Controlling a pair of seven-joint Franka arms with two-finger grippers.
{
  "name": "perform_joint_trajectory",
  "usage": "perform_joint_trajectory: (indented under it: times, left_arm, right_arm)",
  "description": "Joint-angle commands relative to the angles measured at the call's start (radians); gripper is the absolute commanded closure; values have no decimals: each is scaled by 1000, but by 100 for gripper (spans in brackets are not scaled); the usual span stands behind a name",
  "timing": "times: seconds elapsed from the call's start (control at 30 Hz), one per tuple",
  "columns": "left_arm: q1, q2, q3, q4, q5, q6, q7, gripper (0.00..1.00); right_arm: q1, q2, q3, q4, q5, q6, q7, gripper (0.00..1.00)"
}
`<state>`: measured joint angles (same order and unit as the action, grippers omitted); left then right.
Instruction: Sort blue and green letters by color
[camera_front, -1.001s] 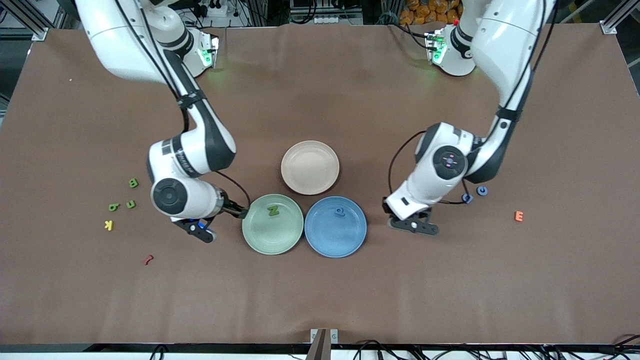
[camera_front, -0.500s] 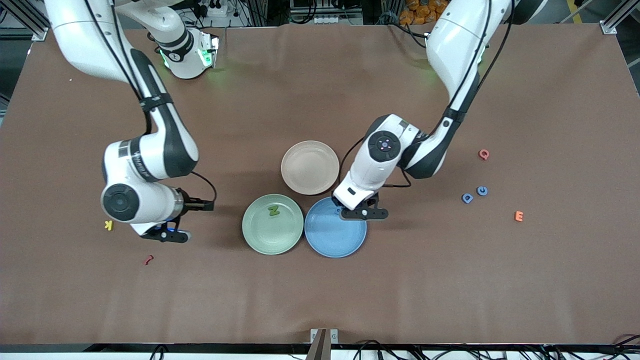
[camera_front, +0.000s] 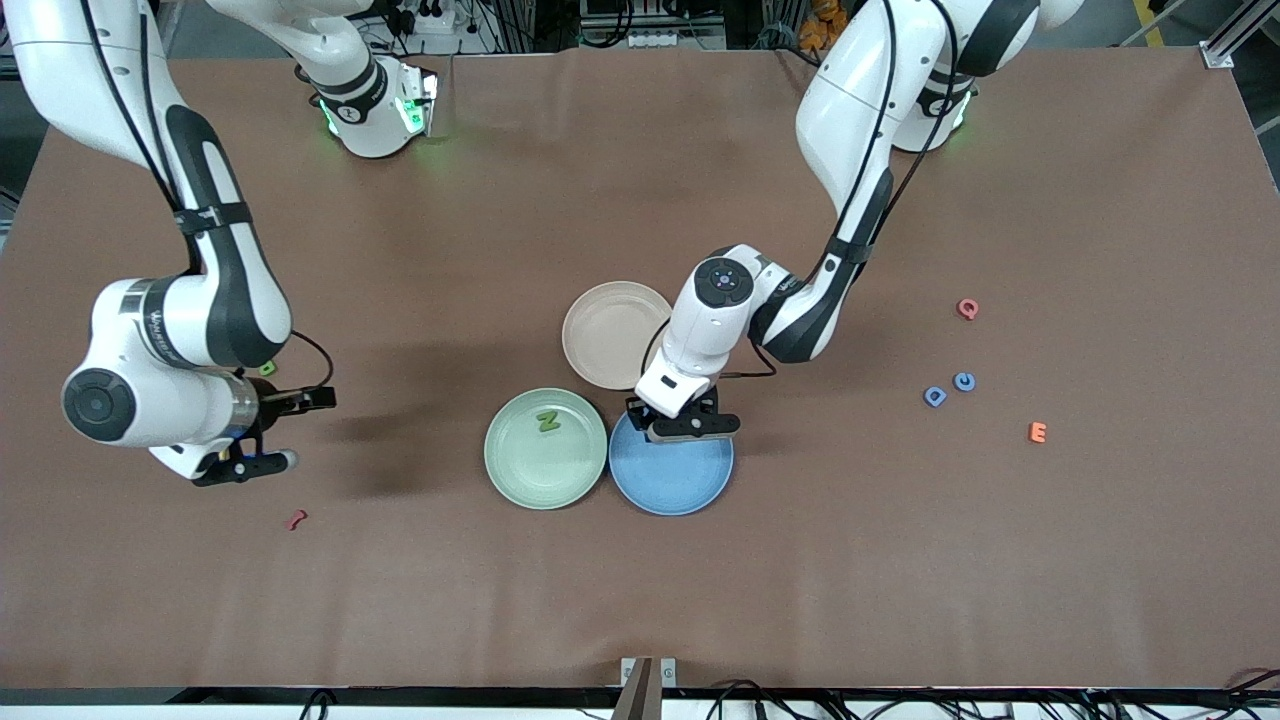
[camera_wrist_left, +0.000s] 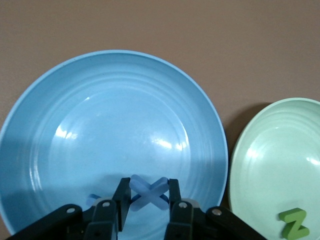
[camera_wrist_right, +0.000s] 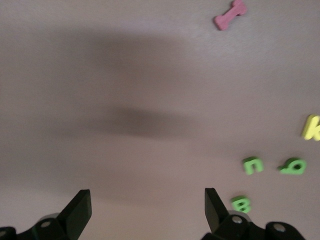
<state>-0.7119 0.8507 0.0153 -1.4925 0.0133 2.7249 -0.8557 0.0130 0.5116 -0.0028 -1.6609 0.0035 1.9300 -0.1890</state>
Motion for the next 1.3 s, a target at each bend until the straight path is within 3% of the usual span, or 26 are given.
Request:
perform_joint_trajectory:
  times: [0.0,0.13,0.17,0.23,0.27,0.37,0.83,1.27]
  left_arm:
    - [-20,7,23,28,-9,3,-20,100]
    - [-20,7,23,28,-7,3,-16,100]
    - [-20,7,23,28,-7,3,-13,91]
    - [-20,7,25,28,-6,3,-5,49]
    - [-18,7,25,28,-1,3,1,33]
    - [-15,7,25,26,45,3,24,0]
    - [3,5,28,15,94,-1,53,0]
    - [77,-12,17,-52,99,-17,220,0]
  right_arm:
    - [-39,-70,15,-126,-45,99,-101,0]
    - [-76,-70,15,-160,-54,162,-182,0]
    - [-85,-70,15,-168,-54,179,-207,0]
    - [-108,-70,15,-189,-54,220,-257,0]
    - [-117,-68,15,-203,-54,245,-282,0]
    - [-134,-65,14,-229,-56,303,-345,0]
    - [-203,-54,15,-333,-56,510,-535,3]
    - [-223,-48,15,-430,-56,644,-549,10]
